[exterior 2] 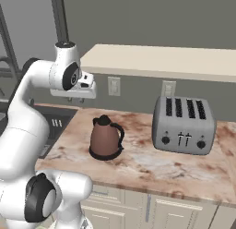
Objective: Navigate to the microwave.
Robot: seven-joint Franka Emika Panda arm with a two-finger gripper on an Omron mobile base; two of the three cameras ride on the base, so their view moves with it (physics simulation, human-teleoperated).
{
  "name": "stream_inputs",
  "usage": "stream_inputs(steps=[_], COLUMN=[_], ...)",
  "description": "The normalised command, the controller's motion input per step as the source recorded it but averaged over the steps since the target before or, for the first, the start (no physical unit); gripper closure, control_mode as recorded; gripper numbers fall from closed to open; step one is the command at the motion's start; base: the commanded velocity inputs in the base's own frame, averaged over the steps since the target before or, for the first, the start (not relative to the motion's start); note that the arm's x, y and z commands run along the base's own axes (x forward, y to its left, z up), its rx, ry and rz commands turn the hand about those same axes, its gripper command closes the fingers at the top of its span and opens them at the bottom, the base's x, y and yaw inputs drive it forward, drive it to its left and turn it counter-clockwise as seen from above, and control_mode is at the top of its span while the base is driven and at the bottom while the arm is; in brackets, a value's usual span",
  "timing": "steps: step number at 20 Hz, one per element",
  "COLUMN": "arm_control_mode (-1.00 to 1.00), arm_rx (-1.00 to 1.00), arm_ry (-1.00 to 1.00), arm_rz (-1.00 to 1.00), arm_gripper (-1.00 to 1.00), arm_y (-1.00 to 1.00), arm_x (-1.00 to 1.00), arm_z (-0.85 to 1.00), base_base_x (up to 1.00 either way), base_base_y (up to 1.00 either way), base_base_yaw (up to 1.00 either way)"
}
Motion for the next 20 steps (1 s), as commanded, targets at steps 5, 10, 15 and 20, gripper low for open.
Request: stream_inputs(steps=[5, 10, 15, 20], arm_control_mode=[-1.0, -1.0, 1.0, 1.0], arm_rx=[0.0, 0.0, -0.01, 0.0], arm_ry=[0.0, 0.0, 0.0, 0.0], arm_rz=[0.0, 0.0, 0.0, 0.0], arm_gripper=[-1.0, -1.0, -1.0, -1.0], arm_y=[-0.04, 0.0, 0.0, 0.0], arm_x=[-0.5, -0.81, -0.38, 0.0], arm_z=[-0.03, -0.33, -0.29, 0.0], base_base_x=[0.0, 0.0, -0.22, -0.55], base_base_y=[0.0, 0.0, 0.0, 0.08], base_base_yaw=[0.0, 0.0, 0.03, 0.25])
